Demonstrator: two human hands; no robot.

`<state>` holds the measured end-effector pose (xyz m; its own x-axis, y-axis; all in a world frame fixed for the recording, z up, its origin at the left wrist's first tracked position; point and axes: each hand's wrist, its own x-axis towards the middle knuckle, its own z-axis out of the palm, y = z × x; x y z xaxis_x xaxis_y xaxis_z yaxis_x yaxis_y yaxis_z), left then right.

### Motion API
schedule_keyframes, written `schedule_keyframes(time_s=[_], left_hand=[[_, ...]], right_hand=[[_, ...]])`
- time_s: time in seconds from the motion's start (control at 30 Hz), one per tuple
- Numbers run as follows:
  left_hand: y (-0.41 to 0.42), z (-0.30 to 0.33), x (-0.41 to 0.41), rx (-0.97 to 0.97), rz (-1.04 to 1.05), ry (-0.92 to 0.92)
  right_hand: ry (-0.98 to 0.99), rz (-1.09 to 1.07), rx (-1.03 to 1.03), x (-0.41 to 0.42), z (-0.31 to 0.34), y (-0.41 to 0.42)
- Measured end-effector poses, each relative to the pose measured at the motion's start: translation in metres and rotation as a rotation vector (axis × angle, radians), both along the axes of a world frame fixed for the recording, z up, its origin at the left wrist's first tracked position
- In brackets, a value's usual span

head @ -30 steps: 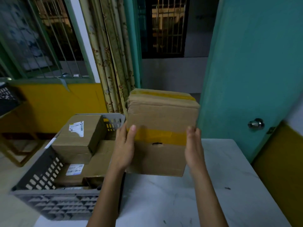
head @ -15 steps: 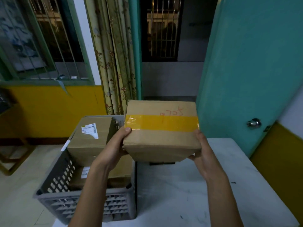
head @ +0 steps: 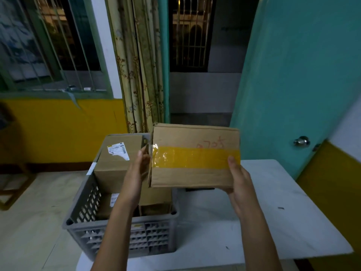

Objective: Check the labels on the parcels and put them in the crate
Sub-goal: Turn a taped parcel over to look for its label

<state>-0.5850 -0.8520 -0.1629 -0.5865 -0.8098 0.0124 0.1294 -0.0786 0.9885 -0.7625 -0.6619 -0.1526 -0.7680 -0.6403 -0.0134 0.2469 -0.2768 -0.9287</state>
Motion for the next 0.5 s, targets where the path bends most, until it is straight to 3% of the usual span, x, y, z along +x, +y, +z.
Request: schedule_keyframes(time_s=[0.2, 0.33, 0.5], left_hand=[[-0.024, -0.002, -0.001, -0.072, 0.169, -0.143], [-0.046, -0.006, 0.014, -0.007, 0.194, -0.163], [-0.049, 0.002, 0.026, -0.08, 0.203, -0.094]], right_hand=[[-0.116, 0.066, -0.124, -0.009, -0.006, 0.004], [-0.091, 0.193, -0.157, -0.019, -0.01, 0.0], [-0.129, 0.242, -0.153, -0.031, -0.01, -0.005]])
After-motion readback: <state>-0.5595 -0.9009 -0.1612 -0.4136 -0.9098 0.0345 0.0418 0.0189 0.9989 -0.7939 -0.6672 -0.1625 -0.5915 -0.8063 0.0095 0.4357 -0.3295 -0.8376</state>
